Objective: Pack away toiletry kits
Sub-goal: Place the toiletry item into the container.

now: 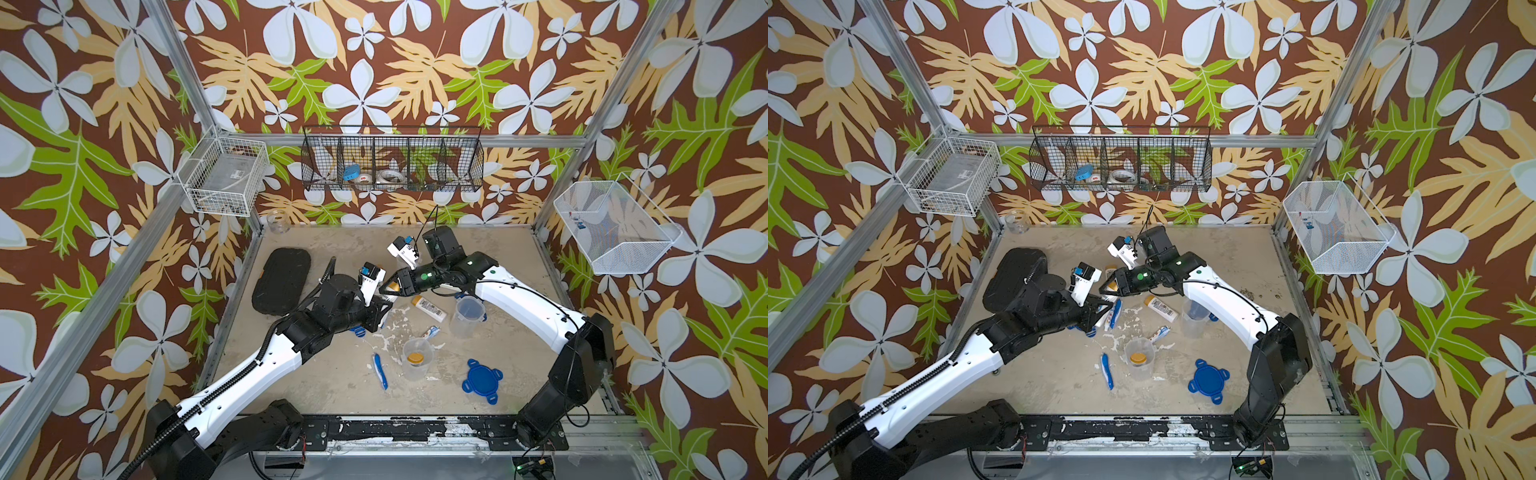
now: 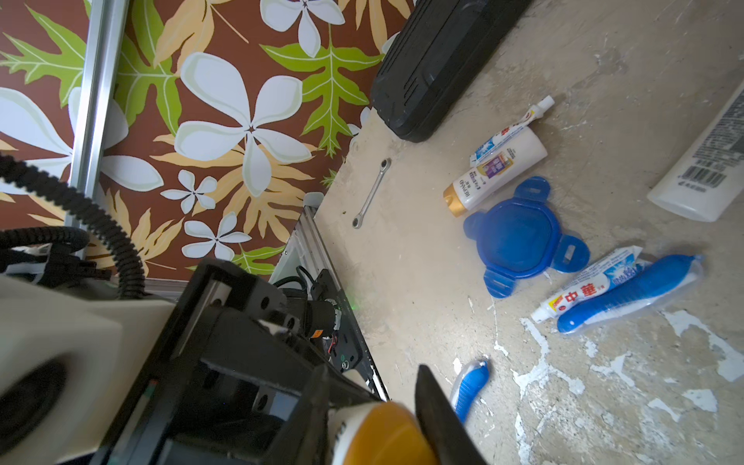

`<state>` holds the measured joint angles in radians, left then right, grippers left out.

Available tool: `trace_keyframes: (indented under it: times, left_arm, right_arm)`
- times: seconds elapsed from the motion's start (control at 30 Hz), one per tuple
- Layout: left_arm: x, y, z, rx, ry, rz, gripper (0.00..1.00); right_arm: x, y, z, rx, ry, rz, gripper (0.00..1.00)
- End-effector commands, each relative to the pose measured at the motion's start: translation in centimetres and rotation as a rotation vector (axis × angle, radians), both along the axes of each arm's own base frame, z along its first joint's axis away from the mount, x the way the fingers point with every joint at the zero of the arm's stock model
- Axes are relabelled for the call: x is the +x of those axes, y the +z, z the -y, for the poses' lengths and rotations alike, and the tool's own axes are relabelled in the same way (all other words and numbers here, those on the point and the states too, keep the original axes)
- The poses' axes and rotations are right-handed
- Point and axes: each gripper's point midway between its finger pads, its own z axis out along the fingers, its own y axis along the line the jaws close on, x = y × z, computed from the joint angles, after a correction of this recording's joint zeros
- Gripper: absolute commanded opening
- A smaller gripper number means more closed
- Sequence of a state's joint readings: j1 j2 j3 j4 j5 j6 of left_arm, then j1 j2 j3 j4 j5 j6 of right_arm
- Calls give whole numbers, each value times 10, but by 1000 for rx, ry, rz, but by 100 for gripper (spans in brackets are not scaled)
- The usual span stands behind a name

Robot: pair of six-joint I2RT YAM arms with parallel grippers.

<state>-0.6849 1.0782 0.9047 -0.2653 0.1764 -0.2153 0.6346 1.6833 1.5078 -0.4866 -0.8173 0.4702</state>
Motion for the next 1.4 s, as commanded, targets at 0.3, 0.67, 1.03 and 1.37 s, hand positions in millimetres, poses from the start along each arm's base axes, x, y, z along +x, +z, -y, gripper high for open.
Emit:
trace_keyframes:
  times: [0.3,0.67,1.03,1.37]
  left_arm:
    - [9,5,-1,0,43,23,57]
    - [-4,-28,-46,-73,178,-166,100]
    - [28,-78,-76,-69,374,-318,100]
    - [39,-84,-72,-36,364,-314,100]
  right_arm:
    - [-2,17,14,-15,-6,93,1]
    - [-14,8,66,-180,-64,342,0]
    - [-69,13,83,-162,-33,547,0]
    - [-82,-18,84,-249,-30,598,0]
